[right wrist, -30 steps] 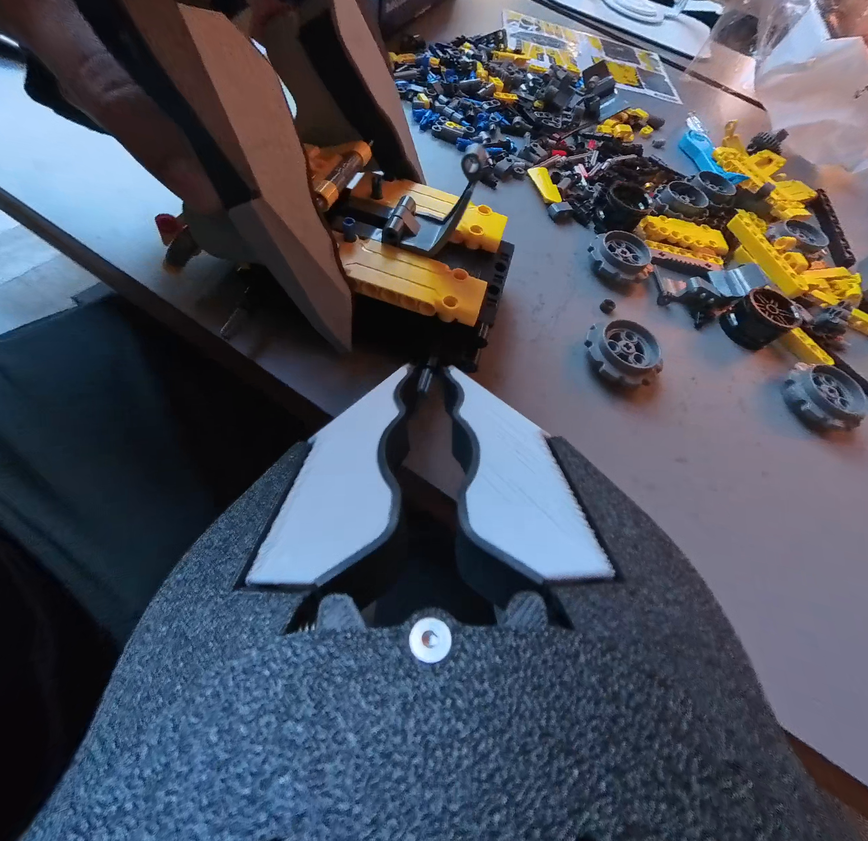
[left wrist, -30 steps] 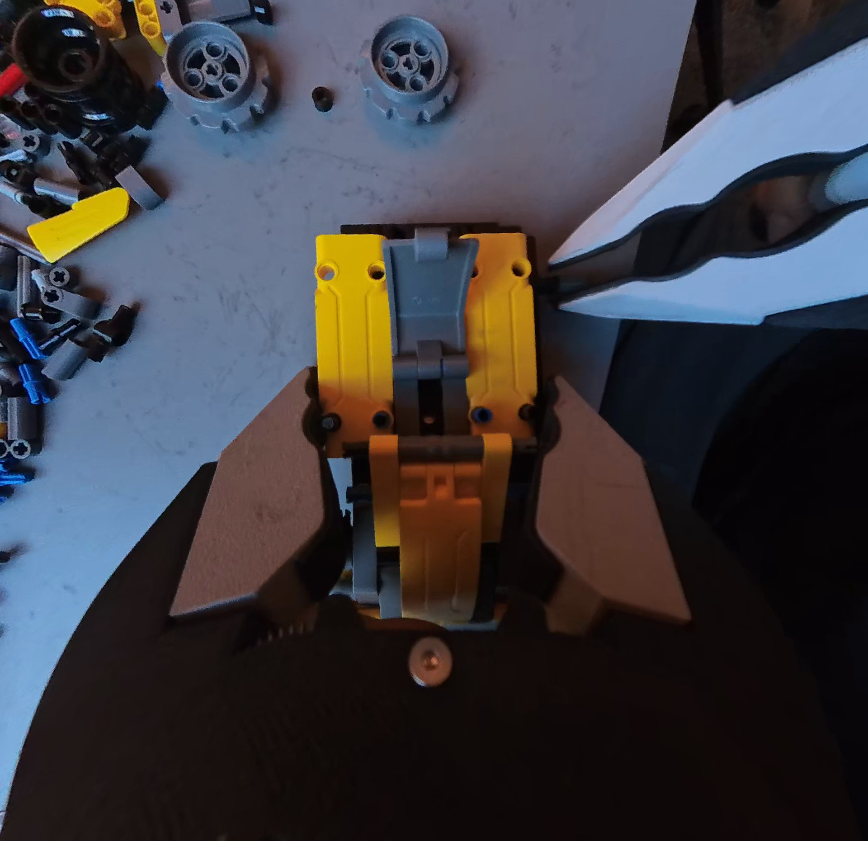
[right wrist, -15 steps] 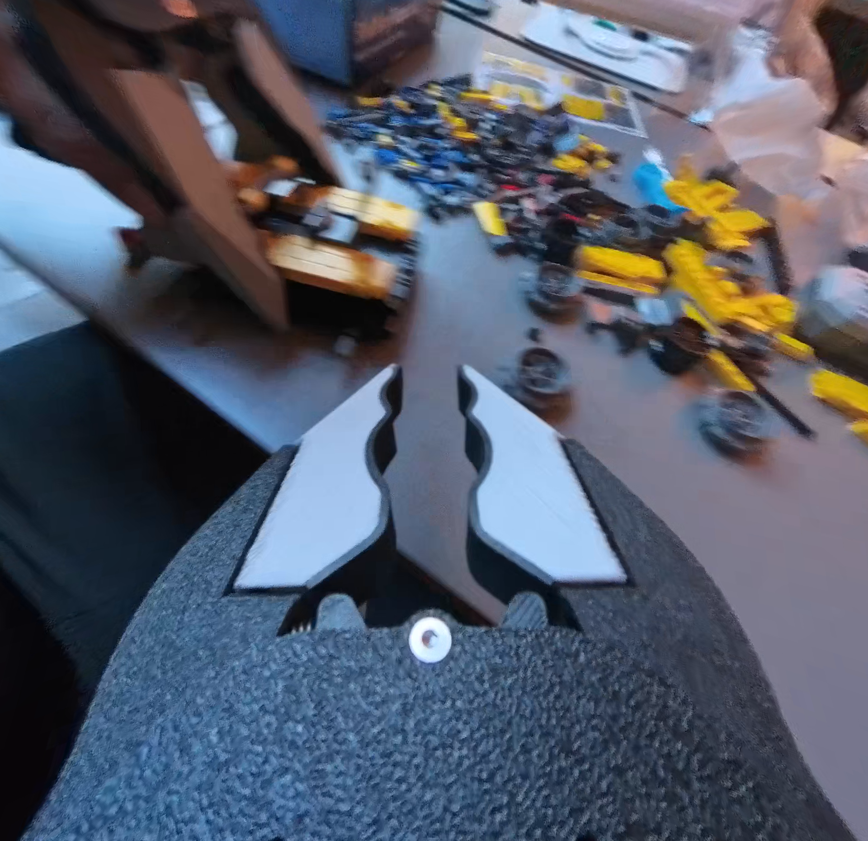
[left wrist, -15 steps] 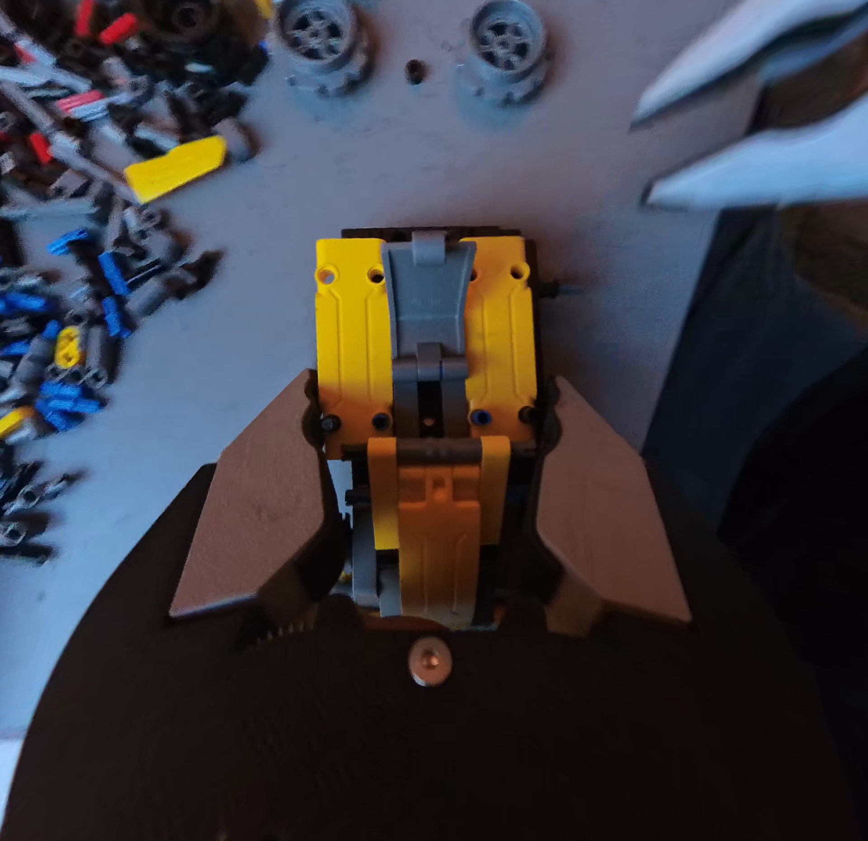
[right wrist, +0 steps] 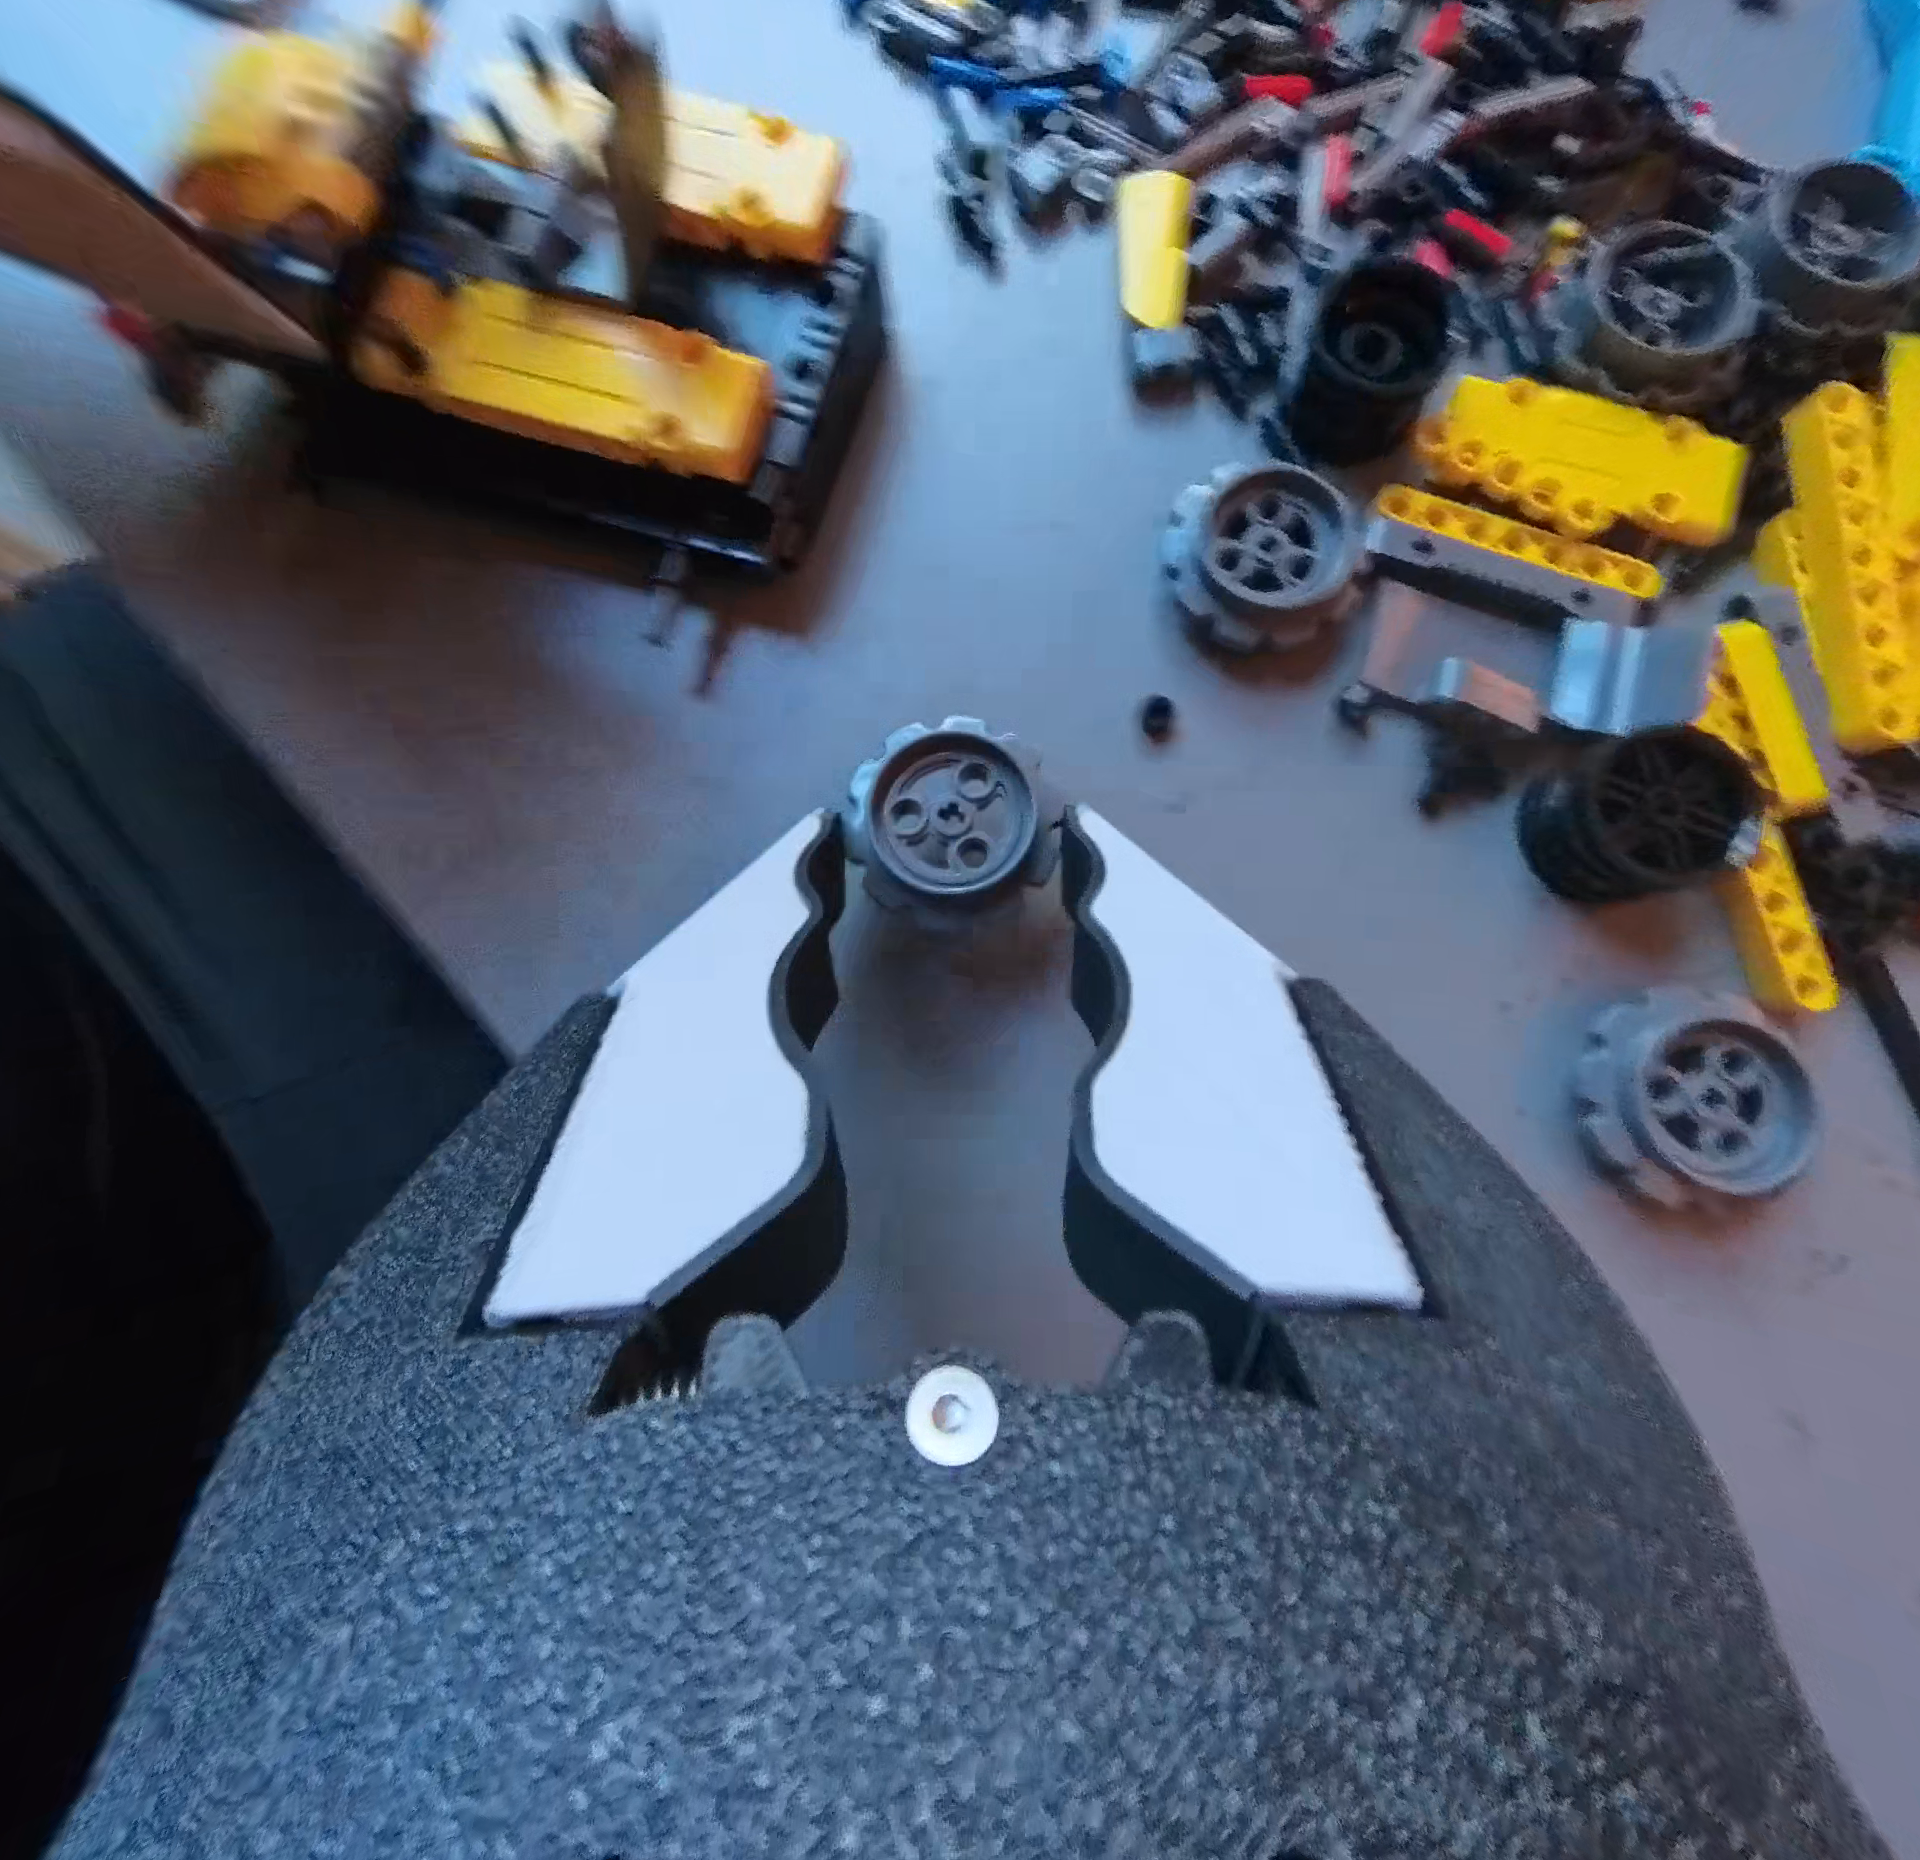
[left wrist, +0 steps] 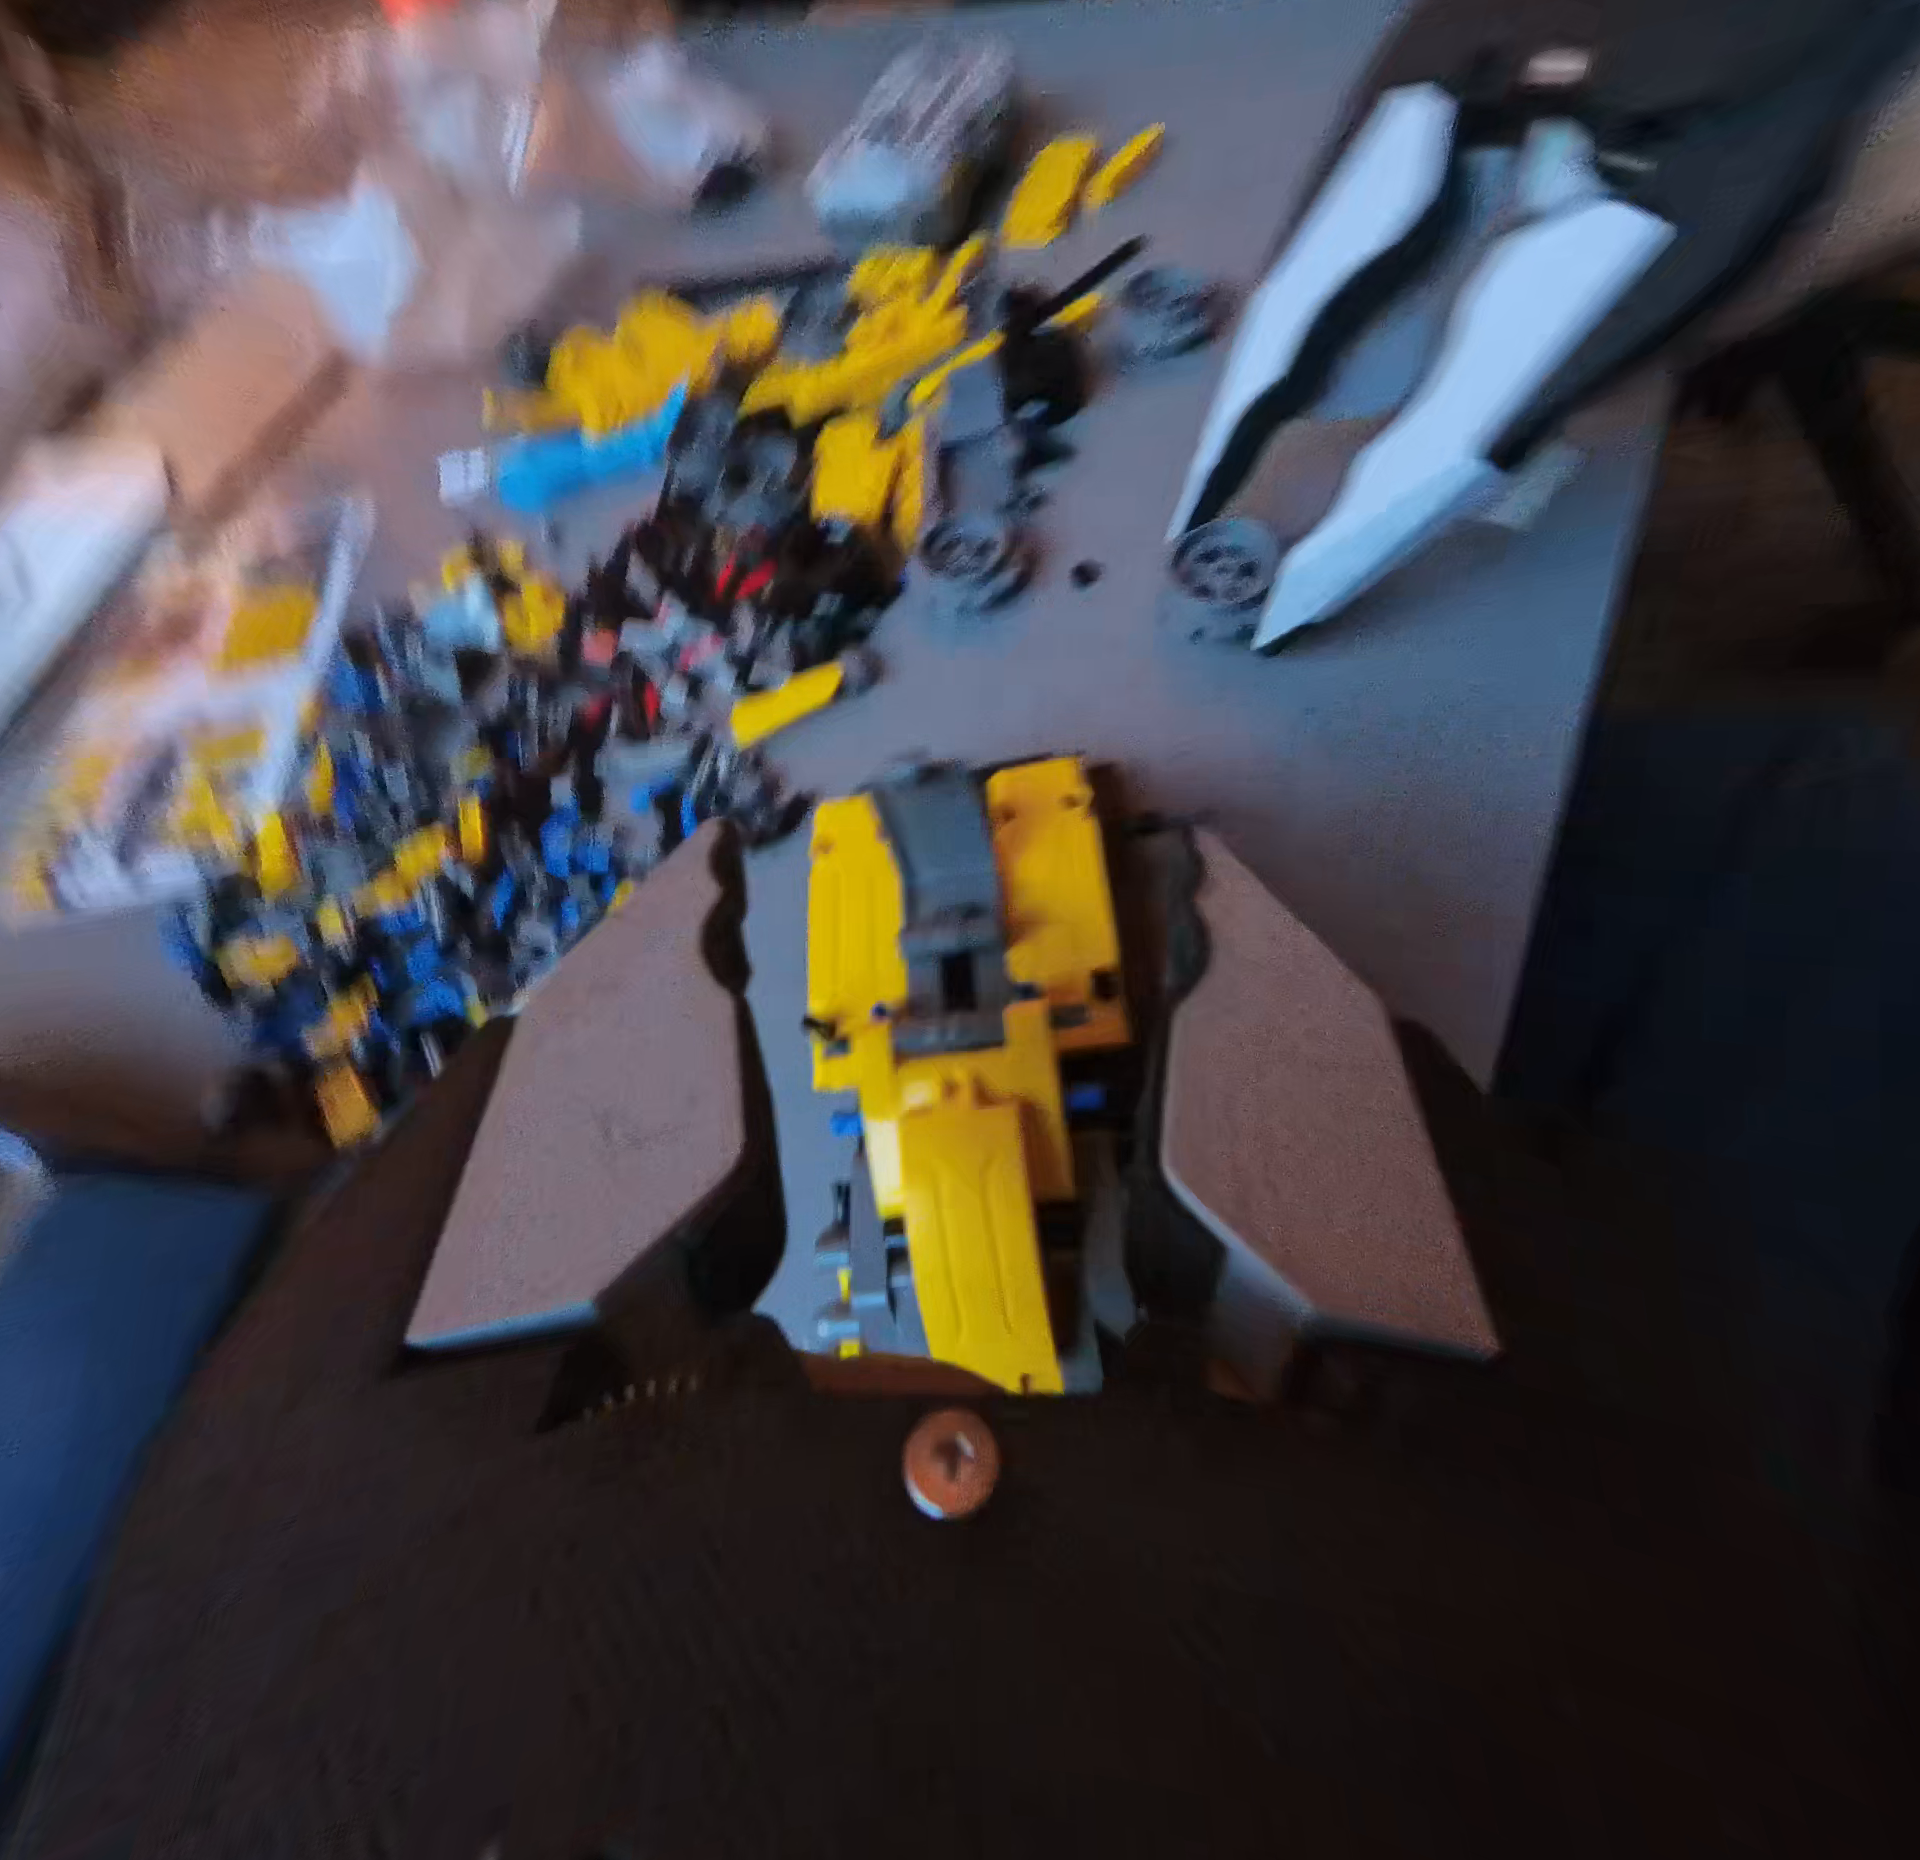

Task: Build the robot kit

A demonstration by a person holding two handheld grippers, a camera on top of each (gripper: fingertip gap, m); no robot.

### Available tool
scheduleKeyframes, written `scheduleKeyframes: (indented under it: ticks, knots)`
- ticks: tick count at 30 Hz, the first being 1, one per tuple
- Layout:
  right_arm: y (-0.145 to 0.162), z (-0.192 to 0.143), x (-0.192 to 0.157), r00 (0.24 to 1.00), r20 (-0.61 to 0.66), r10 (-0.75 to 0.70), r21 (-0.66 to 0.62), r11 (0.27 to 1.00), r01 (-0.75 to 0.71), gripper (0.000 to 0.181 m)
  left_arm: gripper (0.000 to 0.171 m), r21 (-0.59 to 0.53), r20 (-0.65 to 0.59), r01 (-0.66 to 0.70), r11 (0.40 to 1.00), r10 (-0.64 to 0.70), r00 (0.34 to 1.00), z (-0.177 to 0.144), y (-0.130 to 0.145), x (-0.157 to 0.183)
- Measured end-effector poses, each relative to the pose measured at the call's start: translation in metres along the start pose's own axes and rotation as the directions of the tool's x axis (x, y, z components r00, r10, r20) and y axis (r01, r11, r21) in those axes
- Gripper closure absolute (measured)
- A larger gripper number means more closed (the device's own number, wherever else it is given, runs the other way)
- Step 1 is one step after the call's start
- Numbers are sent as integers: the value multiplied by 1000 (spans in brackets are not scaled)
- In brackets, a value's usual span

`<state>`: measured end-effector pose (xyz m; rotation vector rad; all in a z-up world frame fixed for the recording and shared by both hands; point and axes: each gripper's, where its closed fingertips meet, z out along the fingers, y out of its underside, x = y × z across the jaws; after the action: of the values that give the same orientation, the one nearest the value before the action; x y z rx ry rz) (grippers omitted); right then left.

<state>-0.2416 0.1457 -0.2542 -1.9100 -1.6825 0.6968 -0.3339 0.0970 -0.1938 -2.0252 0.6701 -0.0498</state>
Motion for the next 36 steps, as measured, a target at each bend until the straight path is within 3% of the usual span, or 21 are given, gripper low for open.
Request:
scheduleKeyframes:
  ticks: [2,5,7,9,11,13,15,17,18,23,26,31,36]
  knots:
    - [-11,-7,-22,995,95,-21,-1,1000,21,140,109,72,-19,-264,962,266,964,0,-16,32]
    - [-26,-21,-51,973,225,-50,-7,999,53,140,120,95,42,-571,815,570,820,15,-21,65]
    - [-32,-29,-64,953,302,-39,-7,999,43,140,135,143,119,-692,708,682,722,19,-29,79]
    - [-38,-35,-68,941,338,-13,14,1000,9,140,156,157,173,-737,657,717,675,20,-32,84]
    - [-48,-39,-66,938,346,21,88,995,-54,140,160,174,247,-717,675,675,696,18,-39,78]
    - [-69,-50,-66,919,387,79,254,949,-189,140,160,277,314,-553,786,470,825,9,-52,66]
    - [-86,-62,-69,883,458,107,416,851,-319,141,161,402,308,-337,851,220,926,-5,-65,53]
    - [-96,-74,-77,840,533,100,504,760,-410,145,160,533,232,-152,832,29,972,-20,-79,51]
    - [-99,-78,-79,832,546,95,531,729,-432,142,160,544,225,-127,830,1,974,-22,-81,52]
    - [-104,-84,-81,871,486,73,611,684,-399,132,160,544,214,-101,833,-21,977,-24,-85,50]
    - [-102,-81,-78,880,465,94,605,692,-394,136,160,529,214,-112,841,-4,977,-23,-84,51]
    - [-101,-80,-81,888,453,84,617,689,-380,143,160,517,269,-179,837,39,962,-27,-84,56]
    - [-101,-84,-83,881,470,54,652,651,-388,139,160,489,332,-284,825,125,935,-31,-85,60]
